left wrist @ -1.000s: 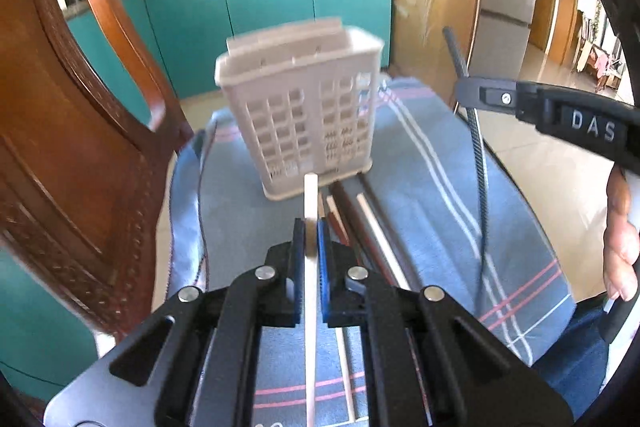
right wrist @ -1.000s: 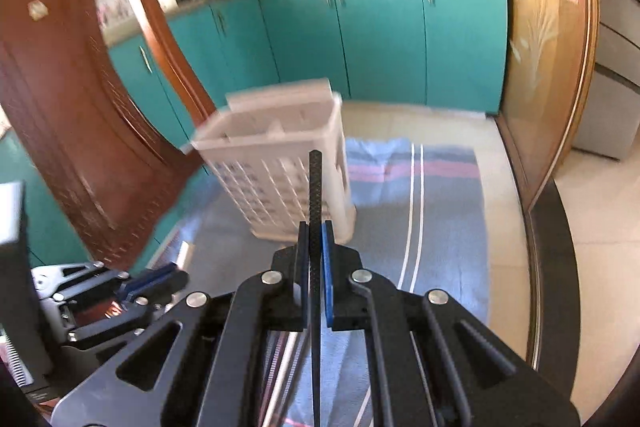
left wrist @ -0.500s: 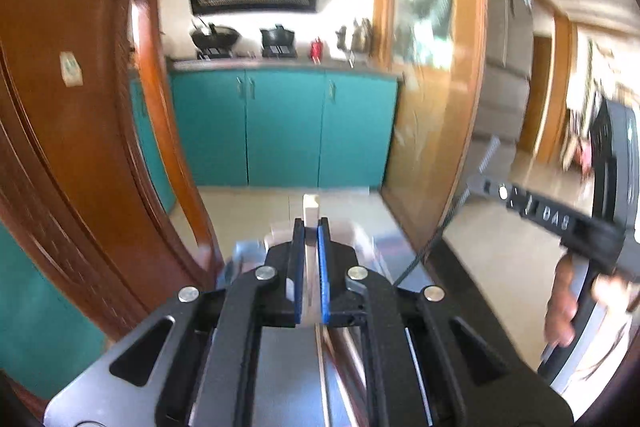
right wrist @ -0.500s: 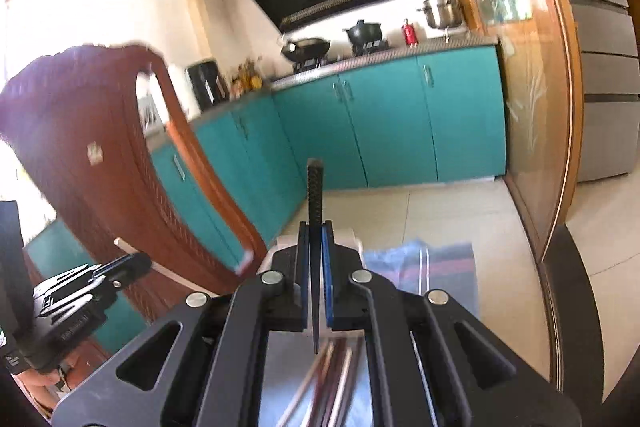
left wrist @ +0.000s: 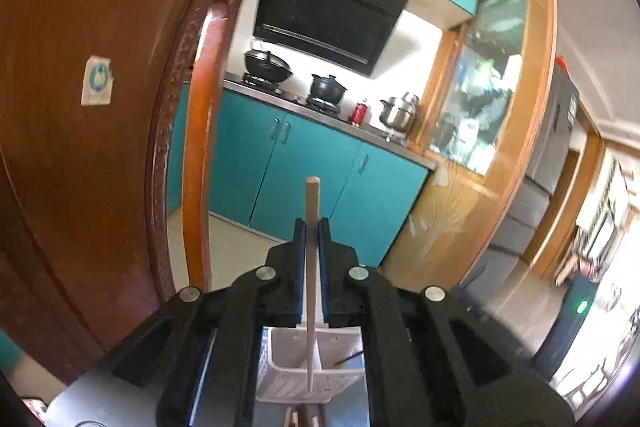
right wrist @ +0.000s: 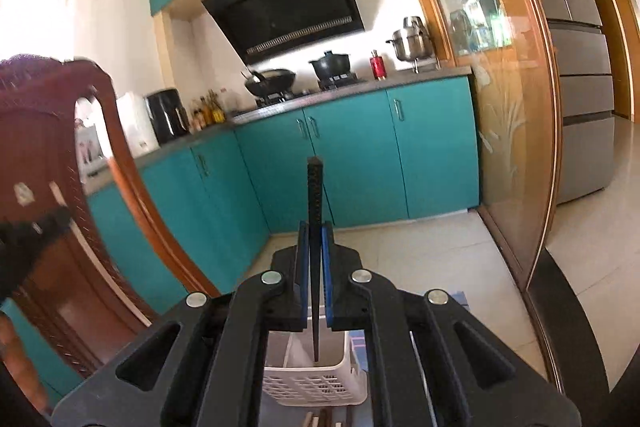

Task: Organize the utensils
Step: 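Lift both held chopsticks and carry them over the white holder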

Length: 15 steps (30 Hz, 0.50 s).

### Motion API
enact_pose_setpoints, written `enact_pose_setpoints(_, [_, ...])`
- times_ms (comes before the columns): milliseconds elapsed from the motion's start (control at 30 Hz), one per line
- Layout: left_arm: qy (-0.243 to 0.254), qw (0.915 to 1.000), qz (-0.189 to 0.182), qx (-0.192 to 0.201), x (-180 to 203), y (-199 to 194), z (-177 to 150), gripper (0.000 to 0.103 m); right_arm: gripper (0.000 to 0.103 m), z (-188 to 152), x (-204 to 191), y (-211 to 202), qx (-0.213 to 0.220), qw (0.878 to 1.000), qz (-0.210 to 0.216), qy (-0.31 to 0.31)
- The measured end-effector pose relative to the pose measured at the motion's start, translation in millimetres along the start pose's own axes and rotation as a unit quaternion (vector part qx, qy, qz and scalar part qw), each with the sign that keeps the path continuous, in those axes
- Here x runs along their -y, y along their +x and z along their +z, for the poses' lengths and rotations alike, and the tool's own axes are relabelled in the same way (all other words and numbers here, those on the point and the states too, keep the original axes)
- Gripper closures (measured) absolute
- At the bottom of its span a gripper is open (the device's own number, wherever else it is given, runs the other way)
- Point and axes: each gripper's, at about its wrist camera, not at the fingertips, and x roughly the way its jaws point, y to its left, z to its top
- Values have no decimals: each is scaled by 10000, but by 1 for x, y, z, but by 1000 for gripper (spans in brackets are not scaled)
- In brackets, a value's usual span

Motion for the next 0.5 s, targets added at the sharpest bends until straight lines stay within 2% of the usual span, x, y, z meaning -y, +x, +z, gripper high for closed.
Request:
enact_pose_setpoints(167, [-385, 9980, 401, 311, -11, 16, -6, 96, 96, -20, 1, 26, -291, 9996, -21, -67])
enact_pose_setpoints(300, [-363, 9973, 540, 349, -11, 25, -13, 96, 96, -31, -1, 35, -442, 9989, -28, -164])
enact_pose_setpoints(500, [443, 9944, 951, 139, 16, 55, -43, 96, 96, -40, 2, 41, -606, 9978, -34, -252])
